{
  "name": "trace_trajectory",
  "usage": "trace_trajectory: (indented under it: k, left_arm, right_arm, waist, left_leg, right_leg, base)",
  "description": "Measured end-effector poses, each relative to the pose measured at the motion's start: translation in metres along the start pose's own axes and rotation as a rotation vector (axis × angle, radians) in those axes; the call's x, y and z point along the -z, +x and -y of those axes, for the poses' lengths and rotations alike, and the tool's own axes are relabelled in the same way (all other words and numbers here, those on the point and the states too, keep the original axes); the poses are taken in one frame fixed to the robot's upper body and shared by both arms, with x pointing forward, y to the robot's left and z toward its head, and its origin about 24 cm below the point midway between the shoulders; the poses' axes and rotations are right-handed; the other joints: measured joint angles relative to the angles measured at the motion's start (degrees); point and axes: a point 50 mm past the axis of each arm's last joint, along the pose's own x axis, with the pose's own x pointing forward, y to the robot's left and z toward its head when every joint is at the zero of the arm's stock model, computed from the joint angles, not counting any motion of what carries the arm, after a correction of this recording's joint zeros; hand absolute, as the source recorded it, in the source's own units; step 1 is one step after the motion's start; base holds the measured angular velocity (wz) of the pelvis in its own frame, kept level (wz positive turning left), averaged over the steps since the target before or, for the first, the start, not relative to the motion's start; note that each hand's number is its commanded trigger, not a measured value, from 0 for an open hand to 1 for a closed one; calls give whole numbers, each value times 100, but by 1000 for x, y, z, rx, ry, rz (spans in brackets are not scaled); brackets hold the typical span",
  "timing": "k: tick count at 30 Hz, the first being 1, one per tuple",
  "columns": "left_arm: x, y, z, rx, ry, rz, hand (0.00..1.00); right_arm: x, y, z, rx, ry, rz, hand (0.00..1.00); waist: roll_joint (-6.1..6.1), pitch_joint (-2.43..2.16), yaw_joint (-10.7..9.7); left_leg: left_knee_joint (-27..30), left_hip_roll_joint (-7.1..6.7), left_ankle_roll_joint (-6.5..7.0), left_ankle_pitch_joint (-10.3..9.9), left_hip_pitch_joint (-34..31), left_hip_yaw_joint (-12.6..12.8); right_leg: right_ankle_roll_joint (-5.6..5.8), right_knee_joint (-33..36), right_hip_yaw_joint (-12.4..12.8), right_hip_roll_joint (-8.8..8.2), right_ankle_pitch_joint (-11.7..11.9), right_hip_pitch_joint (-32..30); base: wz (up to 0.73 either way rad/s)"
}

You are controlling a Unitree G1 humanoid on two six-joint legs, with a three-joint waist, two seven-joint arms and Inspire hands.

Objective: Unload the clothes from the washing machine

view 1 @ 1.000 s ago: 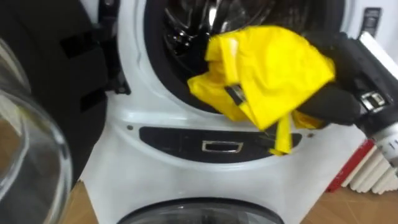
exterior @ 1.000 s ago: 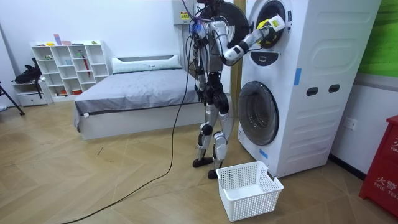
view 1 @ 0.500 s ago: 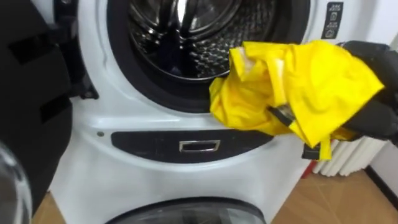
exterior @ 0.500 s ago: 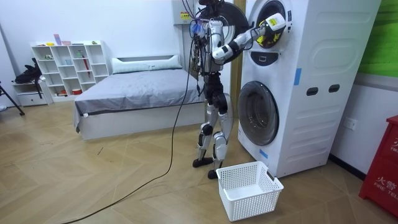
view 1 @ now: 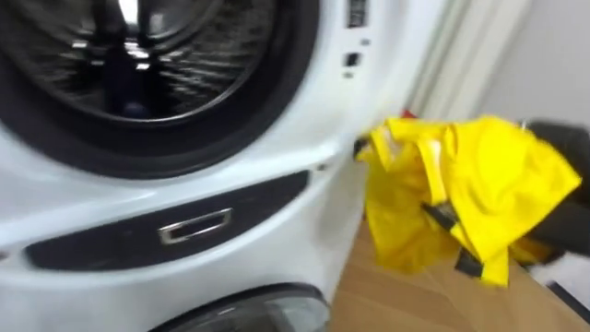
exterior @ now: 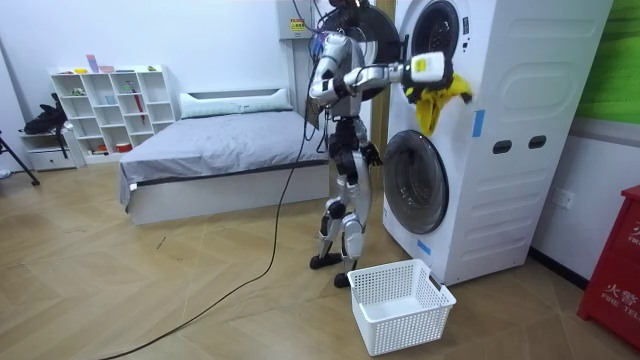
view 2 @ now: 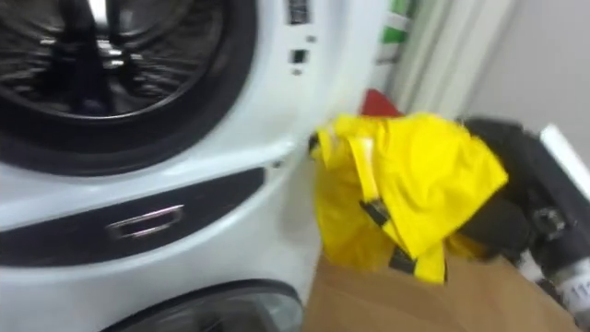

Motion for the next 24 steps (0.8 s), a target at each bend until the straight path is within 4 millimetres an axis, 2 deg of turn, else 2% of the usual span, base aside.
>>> trace_trajectory:
  k: [1, 2, 5, 9, 12, 13, 14, 15, 16, 17, 18, 20, 22, 24]
  left_arm:
    - [2, 0, 0, 5, -5, -20, 0]
    - [2, 0, 0, 8, -7, -23, 0]
    - [-3, 1, 1, 32, 10, -3, 0]
    - [-10, 1, 4, 44, 38, 24, 0]
    - [-20, -3, 15, 82, 81, 87, 0]
    - [-22, -5, 20, 100, 79, 98, 0]
    - [-22, -6, 22, 107, 72, 94, 0]
    - [-21, -7, 25, 118, 67, 91, 0]
    - [-21, -8, 27, 127, 73, 103, 0]
    - [-22, -9, 29, 136, 70, 118, 0]
    - [-23, -10, 30, 139, 73, 126, 0]
    - [-26, -10, 30, 141, 70, 146, 0]
    - [-28, -10, 31, 144, 68, 155, 0]
    - [-31, -10, 31, 146, 63, 172, 0]
  right_arm:
    - [11, 0, -2, 3, 17, -45, 100]
    - [18, -1, -3, 6, 27, -71, 100]
    - [55, -5, -12, 23, 109, -220, 100]
    - [84, -9, -33, -12, 156, -338, 100]
    - [103, -15, -52, -31, 176, -430, 100]
    - [111, -17, -58, -30, 178, -462, 100]
    - [117, -19, -61, -28, 178, -482, 100]
    - [130, -26, -66, -11, 184, -537, 100]
    - [144, -32, -70, 11, 192, -602, 100]
    - [152, -39, -71, 28, 188, -650, 100]
    - [155, -41, -72, 35, 185, -667, 100]
    - [166, -48, -78, 46, 174, -720, 100]
    - [173, -51, -82, 48, 176, -748, 100]
    - [178, -51, -82, 64, 176, -769, 100]
  waist:
    - [21, 14, -82]
    - [41, 18, -80]
    - [164, 13, -94]
    - [199, 20, -56]
    - [299, 23, -59]
    - [397, -10, -68]
    - [441, -18, -91]
    - [512, -45, -124]
    - [605, -51, -125]
    - [715, -50, -111]
    - [758, -44, -109]
    - [934, -46, -82]
    - [1022, -42, -75]
    - [1088, -15, -71]
  left_leg:
    - [5, 8, -5, -3, -16, 11]
    - [7, 11, -12, -7, -26, 41]
    - [87, 13, -26, -16, -196, 142]
    - [173, 12, -26, -16, -292, 144]
    - [188, 9, -26, -16, -340, 167]
    - [179, 9, -26, -18, -346, 174]
    - [172, 9, -28, -21, -358, 176]
    - [172, 13, -36, -28, -359, 185]
    - [170, 12, -37, -31, -371, 194]
    - [171, 3, -35, -32, -402, 213]
    - [172, -2, -35, -32, -419, 234]
    - [194, -19, -32, -30, -566, 231]
    - [217, -13, -33, -27, -640, 233]
    - [274, -11, -33, -27, -735, 227]
  right_leg:
    - [-9, 3, 69, 25, 5, -27]
    - [-10, 15, 100, 43, 6, -53]
    - [-24, 96, 124, 49, 2, -265]
    - [-31, 178, 183, 53, -3, -390]
    - [-29, 180, 228, 56, 0, -439]
    - [-28, 170, 228, 58, 3, -439]
    - [-28, 170, 226, 59, 3, -440]
    - [-29, 174, 223, 67, 3, -445]
    - [-29, 178, 220, 67, 3, -462]
    - [-28, 193, 230, 63, 3, -528]
    - [-27, 203, 234, 60, 3, -558]
    - [-26, 230, 253, 57, 3, -715]
    - [-31, 260, 257, 60, 0, -796]
    - [-37, 306, 261, 54, -12, -898]
  base:
    - [-29]
    - [-20]
    - [-11]
    - [-5]
    - [-8]
    - [-5]
    - [0]
    - [0]
    - [-3]
    - [-6]
    - [-11]
    - [-10]
    - [-3]
    - [0]
